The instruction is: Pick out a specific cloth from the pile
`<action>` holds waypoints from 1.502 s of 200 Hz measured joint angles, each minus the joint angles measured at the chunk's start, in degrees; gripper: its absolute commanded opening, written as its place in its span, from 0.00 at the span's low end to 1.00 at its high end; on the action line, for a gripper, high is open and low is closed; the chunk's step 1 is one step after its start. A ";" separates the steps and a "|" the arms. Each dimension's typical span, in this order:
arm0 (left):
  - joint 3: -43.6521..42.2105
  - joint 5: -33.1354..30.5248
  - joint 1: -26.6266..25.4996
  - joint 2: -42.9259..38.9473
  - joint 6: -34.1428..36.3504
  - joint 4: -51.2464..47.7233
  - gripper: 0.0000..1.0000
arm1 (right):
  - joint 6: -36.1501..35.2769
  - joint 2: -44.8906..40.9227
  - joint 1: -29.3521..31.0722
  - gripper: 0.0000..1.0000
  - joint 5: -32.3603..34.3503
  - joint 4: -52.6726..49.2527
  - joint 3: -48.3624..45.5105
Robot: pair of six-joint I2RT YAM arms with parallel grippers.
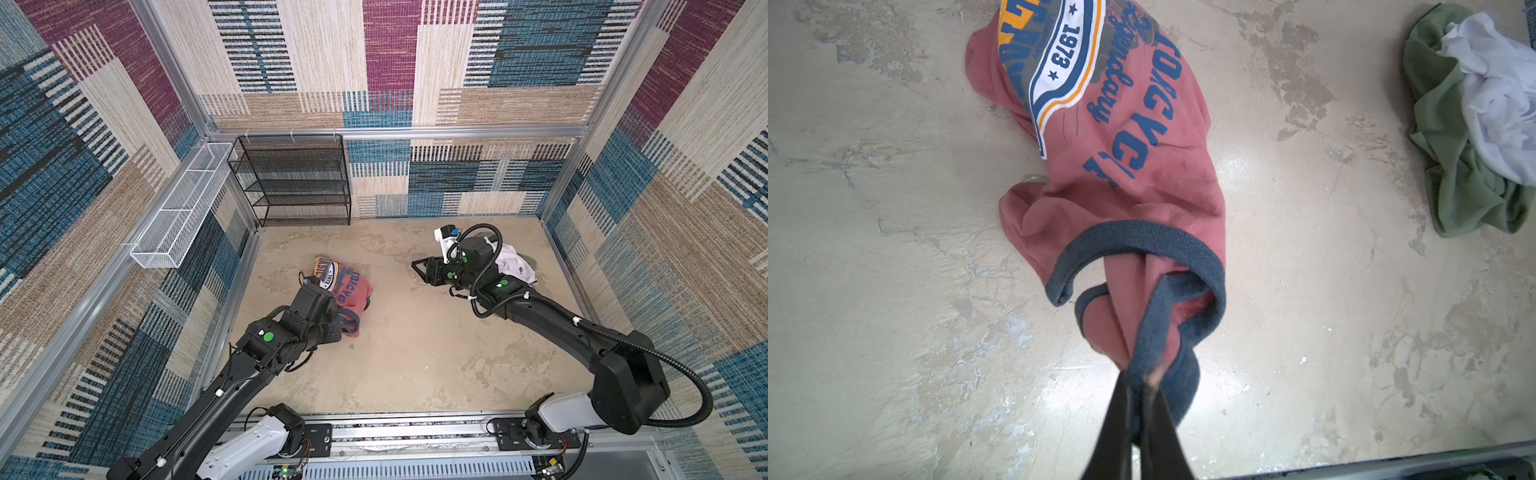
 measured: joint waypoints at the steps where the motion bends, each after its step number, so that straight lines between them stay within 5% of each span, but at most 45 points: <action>1: 0.04 0.00 -0.02 -0.02 -0.02 -0.04 0.00 | 0.02 -0.02 0.00 0.51 0.00 0.00 0.00; 98: 9.55 -2.32 -3.15 -0.72 -1.44 -6.05 0.00 | 0.81 -1.29 0.00 0.52 -0.31 0.00 -0.07; 158: 18.32 -10.43 -2.51 4.09 1.95 -8.24 0.00 | 0.81 -1.25 0.00 0.53 -0.61 0.04 -0.17; 198: 20.85 -11.65 4.35 9.73 7.41 -5.79 0.00 | 0.79 -0.57 0.00 0.53 -1.05 0.09 -0.17; 232: 20.81 -7.69 13.92 12.92 11.08 -0.85 0.00 | 0.52 0.07 0.00 0.53 -1.01 0.09 0.07; 300: 18.23 -1.03 23.91 24.44 14.67 8.57 0.00 | -0.90 2.23 -0.68 0.53 -0.96 0.04 1.62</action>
